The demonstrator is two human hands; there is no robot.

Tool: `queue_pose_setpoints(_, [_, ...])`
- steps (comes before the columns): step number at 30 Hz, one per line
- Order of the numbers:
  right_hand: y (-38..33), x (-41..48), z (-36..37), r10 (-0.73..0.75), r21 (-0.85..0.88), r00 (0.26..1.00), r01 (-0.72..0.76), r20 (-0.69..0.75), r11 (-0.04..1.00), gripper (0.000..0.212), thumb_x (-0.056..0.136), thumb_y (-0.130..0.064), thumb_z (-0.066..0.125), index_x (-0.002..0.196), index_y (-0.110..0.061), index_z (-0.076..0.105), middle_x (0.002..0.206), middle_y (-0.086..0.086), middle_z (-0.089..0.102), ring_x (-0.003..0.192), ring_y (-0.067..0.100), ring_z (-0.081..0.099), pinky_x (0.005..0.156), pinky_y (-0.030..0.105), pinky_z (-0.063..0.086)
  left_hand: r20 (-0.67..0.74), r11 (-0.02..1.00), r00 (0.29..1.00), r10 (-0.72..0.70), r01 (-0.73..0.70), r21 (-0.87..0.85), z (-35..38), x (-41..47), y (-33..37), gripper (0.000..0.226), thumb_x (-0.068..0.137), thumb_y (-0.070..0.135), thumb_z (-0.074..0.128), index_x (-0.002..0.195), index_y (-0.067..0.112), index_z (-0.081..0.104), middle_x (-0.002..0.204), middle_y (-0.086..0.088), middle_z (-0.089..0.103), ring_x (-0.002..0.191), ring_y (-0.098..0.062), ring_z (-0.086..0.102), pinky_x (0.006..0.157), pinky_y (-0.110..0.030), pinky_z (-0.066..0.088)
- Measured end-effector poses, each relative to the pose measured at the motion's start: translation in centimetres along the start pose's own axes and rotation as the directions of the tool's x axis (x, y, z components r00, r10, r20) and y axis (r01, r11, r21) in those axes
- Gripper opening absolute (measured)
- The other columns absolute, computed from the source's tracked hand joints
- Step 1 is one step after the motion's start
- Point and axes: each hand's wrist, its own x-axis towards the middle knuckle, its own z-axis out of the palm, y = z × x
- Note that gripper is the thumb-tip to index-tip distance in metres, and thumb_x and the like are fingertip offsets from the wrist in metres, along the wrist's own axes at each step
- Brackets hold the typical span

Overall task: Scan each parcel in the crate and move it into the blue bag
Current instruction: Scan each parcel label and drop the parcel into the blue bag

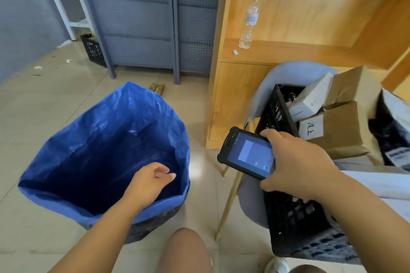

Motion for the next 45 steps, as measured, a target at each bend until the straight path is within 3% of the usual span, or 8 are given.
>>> queue_pose_setpoints(9, [10.6,-7.3,-2.0,0.221,0.104,0.951,-0.203,-0.215,0.974,0.088,0.052,-0.053,0.074,0.125,-0.032,0.028,0.098,-0.008,0.047,0.079,0.017,0.05,0.06,0.033,0.047,0.121,0.921,0.916,0.382,-0.388,0.035,5.7,-2.1,14.2,0.01,0.083,0.041,0.068,0.092,0.037,0.065,0.092,0.018,0.067,0.087,0.0,0.061,0.073,-0.022,0.047])
queue_pose_setpoints(16, [18.8,-11.7,-1.0,0.456,0.278,0.819,-0.375,-0.348,0.884,0.094,0.049,-0.049,0.078,0.129,-0.032,0.031,0.096,-0.011,0.044,0.081,0.014,0.048,0.062,0.033,0.046,0.235,0.837,0.809,0.539,-0.546,-0.041,15.0,-2.1,22.2,0.015,0.083,0.037,0.071,0.095,0.036,0.062,0.087,0.016,0.067,0.076,0.004,0.061,0.066,-0.019,0.043])
queue_pose_setpoints(21, [23.3,-12.3,0.5,0.57,0.398,0.724,-0.426,-0.389,0.813,0.093,0.048,-0.044,0.079,0.128,-0.029,0.033,0.098,-0.007,0.046,0.083,0.018,0.05,0.067,0.04,0.05,0.331,0.787,0.775,0.538,-0.603,0.132,22.8,-0.7,27.2,0.077,0.078,0.057,0.067,0.141,0.026,0.036,0.14,0.005,0.042,0.12,-0.014,0.05,0.092,-0.027,0.044])
queue_pose_setpoints(25, [25.4,-12.0,1.3,0.602,0.457,0.702,-0.423,-0.381,0.783,0.093,0.05,-0.042,0.079,0.128,-0.03,0.031,0.097,-0.009,0.045,0.082,0.016,0.049,0.063,0.036,0.048,0.33,0.761,0.807,0.489,-0.58,0.292,26.7,-0.4,30.2,0.105,0.068,0.075,0.061,0.148,0.021,0.02,0.148,-0.009,0.03,0.13,-0.031,0.04,0.099,-0.044,0.041])
queue_pose_setpoints(33, [26.8,-10.9,2.4,0.588,0.498,0.736,-0.392,-0.334,0.774,0.087,0.051,-0.041,0.078,0.124,-0.03,0.033,0.097,-0.008,0.047,0.082,0.014,0.049,0.061,0.032,0.047,0.266,0.62,0.789,0.553,-0.604,0.501,28.1,-1.2,30.7,0.083,0.074,0.065,0.061,0.136,0.017,0.035,0.131,-0.009,0.047,0.113,-0.028,0.053,0.082,-0.035,0.048])
queue_pose_setpoints(39, [26.3,-10.4,3.0,0.589,0.509,0.739,-0.389,-0.325,0.768,0.09,0.052,-0.044,0.078,0.128,-0.03,0.031,0.102,-0.006,0.048,0.084,0.017,0.051,0.062,0.036,0.049,0.124,0.746,0.793,0.597,-0.605,0.279,23.9,-2.1,29.5,0.044,0.066,0.049,0.067,0.101,0.026,0.055,0.101,0.002,0.051,0.082,-0.012,0.053,0.065,-0.03,0.048])
queue_pose_setpoints(42, [25.5,-10.3,3.0,0.579,0.536,0.741,-0.353,-0.34,0.767,0.085,0.051,-0.043,0.078,0.123,-0.03,0.034,0.1,-0.005,0.05,0.085,0.019,0.052,0.065,0.041,0.051,-0.019,0.828,0.83,0.558,-0.558,-0.052,20.9,-3.0,27.9,0.017,0.066,0.04,0.064,0.081,0.044,0.06,0.089,0.005,0.062,0.076,-0.011,0.062,0.064,-0.041,0.056])
queue_pose_setpoints(45, [24.2,-10.1,2.6,0.566,0.542,0.743,-0.329,-0.357,0.773,0.086,0.051,-0.042,0.079,0.124,-0.028,0.036,0.101,-0.005,0.049,0.086,0.02,0.051,0.067,0.043,0.05,-0.028,0.822,0.891,0.453,-0.43,-0.373,18.2,-3.4,25.7,0.02,0.078,0.028,0.071,0.083,0.047,0.066,0.089,0.012,0.074,0.08,-0.01,0.072,0.068,-0.033,0.058])
